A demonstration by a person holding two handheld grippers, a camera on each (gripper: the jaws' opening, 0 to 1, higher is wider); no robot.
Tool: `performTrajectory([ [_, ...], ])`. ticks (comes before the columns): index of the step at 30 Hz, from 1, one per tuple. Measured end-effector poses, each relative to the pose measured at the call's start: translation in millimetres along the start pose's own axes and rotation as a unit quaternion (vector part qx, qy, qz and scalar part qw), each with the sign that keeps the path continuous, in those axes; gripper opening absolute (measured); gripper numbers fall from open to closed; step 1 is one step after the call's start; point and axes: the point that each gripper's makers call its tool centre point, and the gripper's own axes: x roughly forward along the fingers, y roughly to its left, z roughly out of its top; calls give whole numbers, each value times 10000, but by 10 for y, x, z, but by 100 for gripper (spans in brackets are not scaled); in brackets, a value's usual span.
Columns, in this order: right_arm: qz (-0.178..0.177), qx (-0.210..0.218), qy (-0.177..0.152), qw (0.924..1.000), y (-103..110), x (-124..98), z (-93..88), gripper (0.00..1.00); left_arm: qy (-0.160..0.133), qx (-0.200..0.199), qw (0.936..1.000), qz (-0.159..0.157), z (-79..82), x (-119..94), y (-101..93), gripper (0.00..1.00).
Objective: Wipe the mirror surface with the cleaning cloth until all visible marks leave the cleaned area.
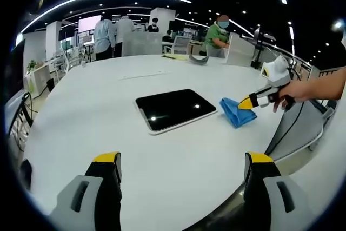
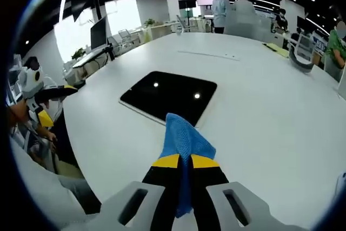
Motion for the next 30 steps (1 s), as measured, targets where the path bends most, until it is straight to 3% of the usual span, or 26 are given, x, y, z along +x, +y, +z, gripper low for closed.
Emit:
performTrajectory([
  [5,-5,-212,299,9993,-9,61,-207,2,-6,10,10000,-10,-21,-28,-29,95],
  [18,-80,-749,426,9962,-54,134,-305,6,-30,-17,10000,71,-71,-125,-12,95],
  [20,-7,-1239,412,9914,-62,137,-291,8,-36,-15,10000,81,-75,-139,-10,95],
  [30,88,-792,346,9962,-91,159,-268,17,-91,-18,9999,123,-93,-174,-4,95],
])
